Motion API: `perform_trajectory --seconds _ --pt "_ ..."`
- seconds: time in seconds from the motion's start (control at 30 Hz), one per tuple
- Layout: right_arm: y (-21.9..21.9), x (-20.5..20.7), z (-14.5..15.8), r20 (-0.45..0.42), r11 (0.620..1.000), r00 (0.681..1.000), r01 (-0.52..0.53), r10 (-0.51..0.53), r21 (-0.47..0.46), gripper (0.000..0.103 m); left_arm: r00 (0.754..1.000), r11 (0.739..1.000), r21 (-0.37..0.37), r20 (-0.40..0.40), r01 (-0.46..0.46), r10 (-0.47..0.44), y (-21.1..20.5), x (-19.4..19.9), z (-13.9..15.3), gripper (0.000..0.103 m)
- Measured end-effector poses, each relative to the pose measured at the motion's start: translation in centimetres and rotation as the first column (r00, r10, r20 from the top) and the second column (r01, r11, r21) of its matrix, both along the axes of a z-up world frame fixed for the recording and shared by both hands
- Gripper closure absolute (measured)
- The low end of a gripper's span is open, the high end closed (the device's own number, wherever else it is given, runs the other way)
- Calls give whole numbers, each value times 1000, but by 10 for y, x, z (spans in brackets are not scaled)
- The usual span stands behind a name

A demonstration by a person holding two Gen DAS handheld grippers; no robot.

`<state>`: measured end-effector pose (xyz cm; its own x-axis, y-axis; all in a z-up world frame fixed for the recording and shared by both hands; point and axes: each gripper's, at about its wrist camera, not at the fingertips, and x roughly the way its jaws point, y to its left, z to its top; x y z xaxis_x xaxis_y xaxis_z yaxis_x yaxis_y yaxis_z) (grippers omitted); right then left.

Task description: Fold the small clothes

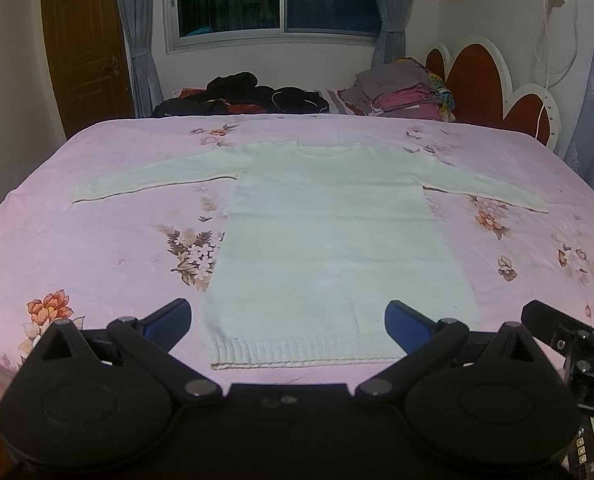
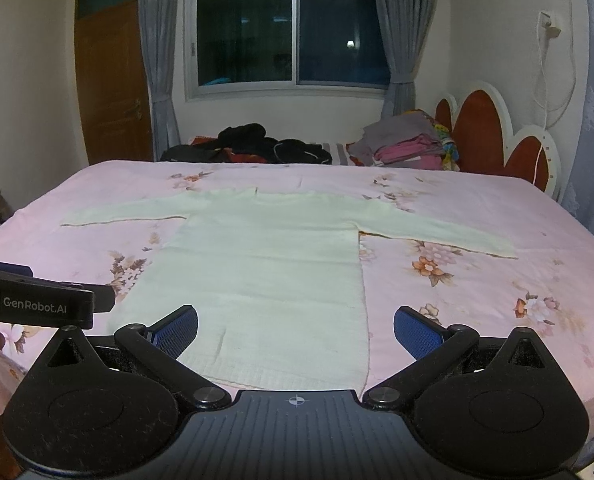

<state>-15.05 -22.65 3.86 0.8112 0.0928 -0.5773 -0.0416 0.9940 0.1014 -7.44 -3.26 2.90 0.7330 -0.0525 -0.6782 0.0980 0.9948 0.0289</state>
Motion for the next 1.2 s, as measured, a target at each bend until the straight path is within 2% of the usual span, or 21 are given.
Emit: perform_trajectory --seconds 0.7,0.93,1.2 --pt "6 18 -9 -24 1000 1000 12 -13 -7 0 1000 1000 1 -27 -6 6 11 24 -7 0" --pt "6 34 -17 -27 999 999 35 -36 -41 0 999 1000 9 -45 -3 4 13 45 -13 0" --pt "-8 66 -29 -52 995 994 96 -97 -22 0 999 1000 7 -51 16 -16 14 81 -19 0"
